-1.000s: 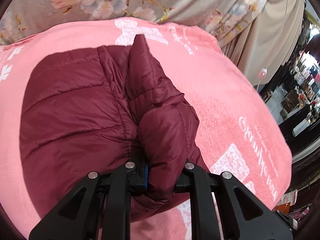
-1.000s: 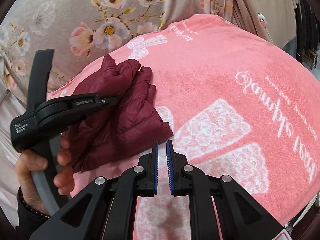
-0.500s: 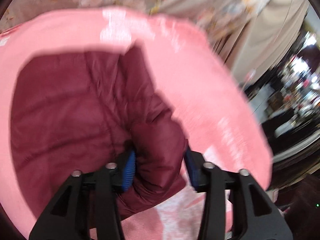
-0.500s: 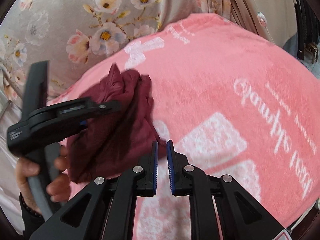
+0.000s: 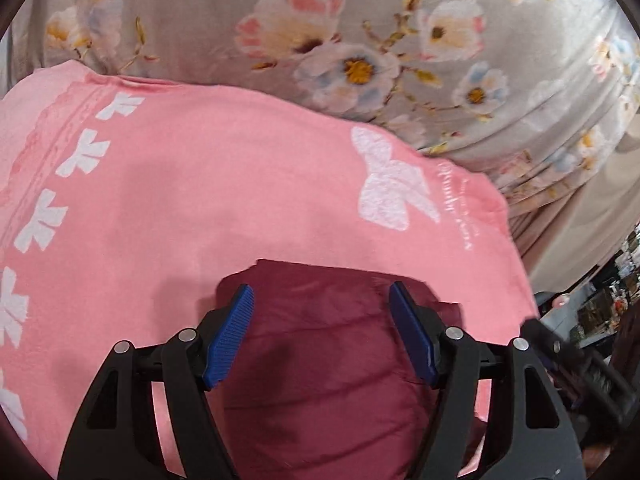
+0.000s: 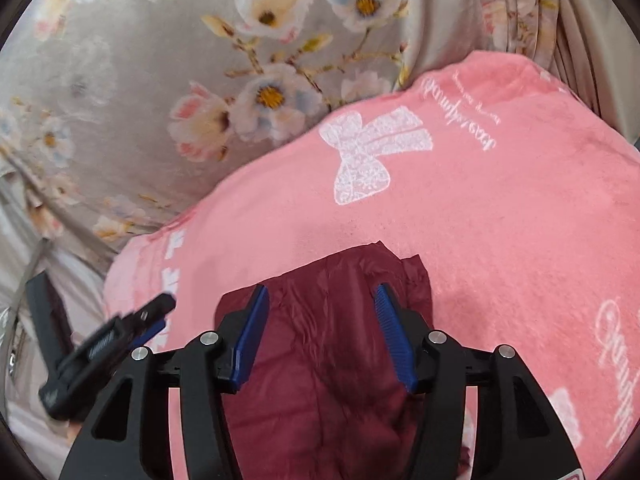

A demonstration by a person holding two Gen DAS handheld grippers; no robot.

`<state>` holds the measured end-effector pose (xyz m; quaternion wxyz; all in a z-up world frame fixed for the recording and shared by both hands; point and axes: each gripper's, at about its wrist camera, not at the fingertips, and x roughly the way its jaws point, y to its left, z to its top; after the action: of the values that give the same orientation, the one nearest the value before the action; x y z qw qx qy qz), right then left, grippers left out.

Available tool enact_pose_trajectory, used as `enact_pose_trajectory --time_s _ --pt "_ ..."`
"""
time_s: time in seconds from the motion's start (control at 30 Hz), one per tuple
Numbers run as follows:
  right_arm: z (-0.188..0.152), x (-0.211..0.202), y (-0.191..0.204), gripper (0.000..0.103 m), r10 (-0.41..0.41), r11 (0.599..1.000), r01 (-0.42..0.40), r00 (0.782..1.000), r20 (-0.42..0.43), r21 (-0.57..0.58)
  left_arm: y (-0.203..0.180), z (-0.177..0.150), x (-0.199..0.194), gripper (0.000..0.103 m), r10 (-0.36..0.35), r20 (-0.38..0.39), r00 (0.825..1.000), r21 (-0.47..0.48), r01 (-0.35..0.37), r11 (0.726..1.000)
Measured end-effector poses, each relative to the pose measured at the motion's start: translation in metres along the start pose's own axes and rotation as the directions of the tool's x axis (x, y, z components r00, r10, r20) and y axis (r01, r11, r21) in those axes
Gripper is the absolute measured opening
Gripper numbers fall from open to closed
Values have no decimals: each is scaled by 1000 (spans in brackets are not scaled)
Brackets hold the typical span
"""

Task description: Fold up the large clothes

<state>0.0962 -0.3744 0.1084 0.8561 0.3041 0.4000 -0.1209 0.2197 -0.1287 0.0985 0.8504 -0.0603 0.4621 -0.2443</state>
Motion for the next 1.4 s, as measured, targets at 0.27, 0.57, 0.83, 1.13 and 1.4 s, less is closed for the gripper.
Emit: enact_pose_trajectory --time_s 0.27,0.57,0.83,1.13,1.4 --pt "-14 92 -23 56 -175 984 179 973 -148 15 8 -5 44 67 54 -65 996 39 -52 998" --pt "-28 110 -44 11 -110 994 110 989 -98 -13 -1 -9 82 67 78 -100 992 79 -70 994" --pt "-29 70 -60 5 -94 996 94 992 84 -4 -22 -3 99 67 90 -85 992 106 -81 991" --pt "-43 103 -100 6 -91 994 92 996 -10 62 -36 -18 137 71 142 -76 987 134 -131 982" --pt "-53 123 -115 9 -54 995 55 998 -22 83 -44 -34 157 81 186 -25 982 198 -177 964"
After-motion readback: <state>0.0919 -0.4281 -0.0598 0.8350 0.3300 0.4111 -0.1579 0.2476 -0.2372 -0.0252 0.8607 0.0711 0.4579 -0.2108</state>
